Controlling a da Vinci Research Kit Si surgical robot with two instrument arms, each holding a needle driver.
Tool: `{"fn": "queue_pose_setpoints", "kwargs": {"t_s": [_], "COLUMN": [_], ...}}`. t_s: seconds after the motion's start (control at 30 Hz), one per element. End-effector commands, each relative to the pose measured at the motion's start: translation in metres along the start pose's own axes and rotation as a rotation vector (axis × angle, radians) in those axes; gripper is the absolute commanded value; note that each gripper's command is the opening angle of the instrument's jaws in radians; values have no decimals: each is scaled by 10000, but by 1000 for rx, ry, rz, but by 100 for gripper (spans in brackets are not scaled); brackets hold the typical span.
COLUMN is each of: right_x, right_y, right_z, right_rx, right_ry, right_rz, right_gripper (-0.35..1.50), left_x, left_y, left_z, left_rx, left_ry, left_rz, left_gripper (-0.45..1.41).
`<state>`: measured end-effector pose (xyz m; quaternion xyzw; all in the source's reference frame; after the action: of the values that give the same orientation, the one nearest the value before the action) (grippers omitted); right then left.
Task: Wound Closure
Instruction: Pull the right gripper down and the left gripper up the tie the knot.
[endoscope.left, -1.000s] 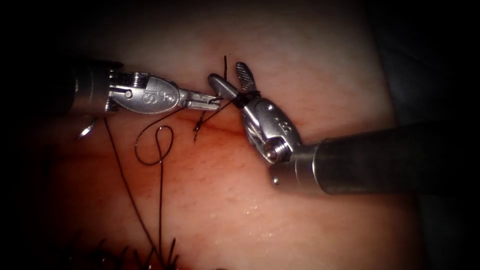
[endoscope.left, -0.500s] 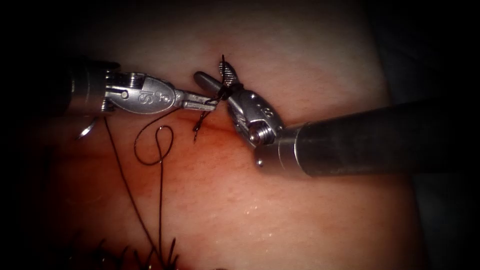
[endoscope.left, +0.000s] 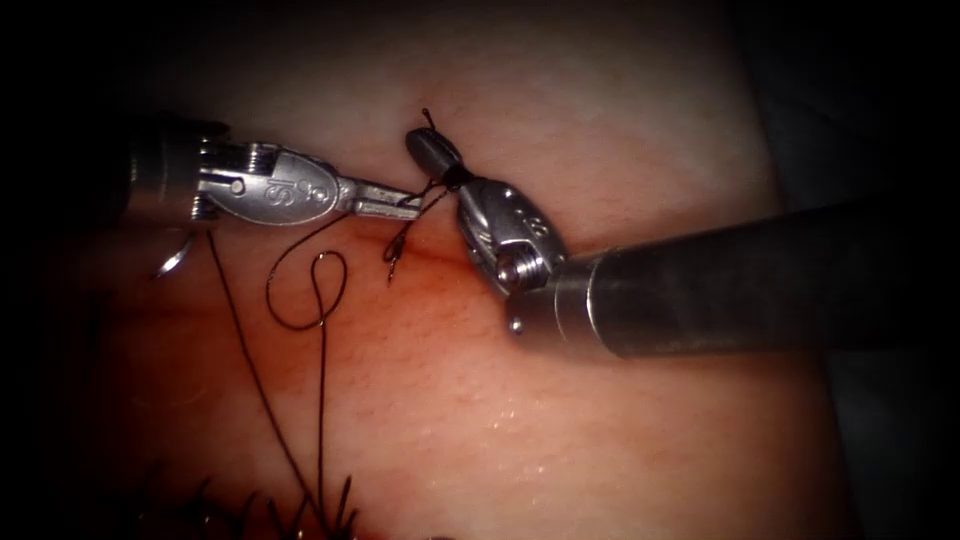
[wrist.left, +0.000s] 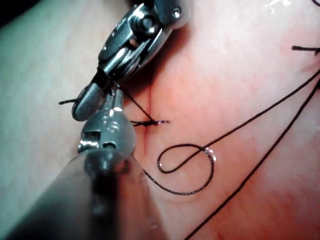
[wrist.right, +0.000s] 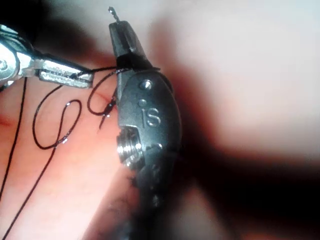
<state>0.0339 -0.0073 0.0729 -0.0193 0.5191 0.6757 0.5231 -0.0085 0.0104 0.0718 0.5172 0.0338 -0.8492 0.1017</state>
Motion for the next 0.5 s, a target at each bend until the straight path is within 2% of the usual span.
{"fn": "queue_pose_setpoints", "kwargs": {"t_s": [0.03, 0.27, 0.37, 0.47, 0.5], "right_x": [-8, -16, -23, -25, -27], "right_y": [-7, -28, -43, -47, -48], "right_z": [0, -12, -13, -14, -17], "right_rx": [1, -36, -106, -94, -89], "right_ry": [-4, 18, 29, 21, 20], "right_rz": [0, -46, -115, -154, -191], "right_gripper": [-35, -35, -35, -35, -35], "left_x": [-5, -35, -61, -83, -98], "left_y": [-6, -36, -50, -60, -70], "left_z": [2, -20, -13, -4, 1], "left_rx": [-2, 31, 38, 45, 52], "left_ry": [-6, -22, -32, -36, -36], "left_rz": [-6, -73, -119, -159, -181], "left_gripper": [-45, -45, -45, -45, -45]}}
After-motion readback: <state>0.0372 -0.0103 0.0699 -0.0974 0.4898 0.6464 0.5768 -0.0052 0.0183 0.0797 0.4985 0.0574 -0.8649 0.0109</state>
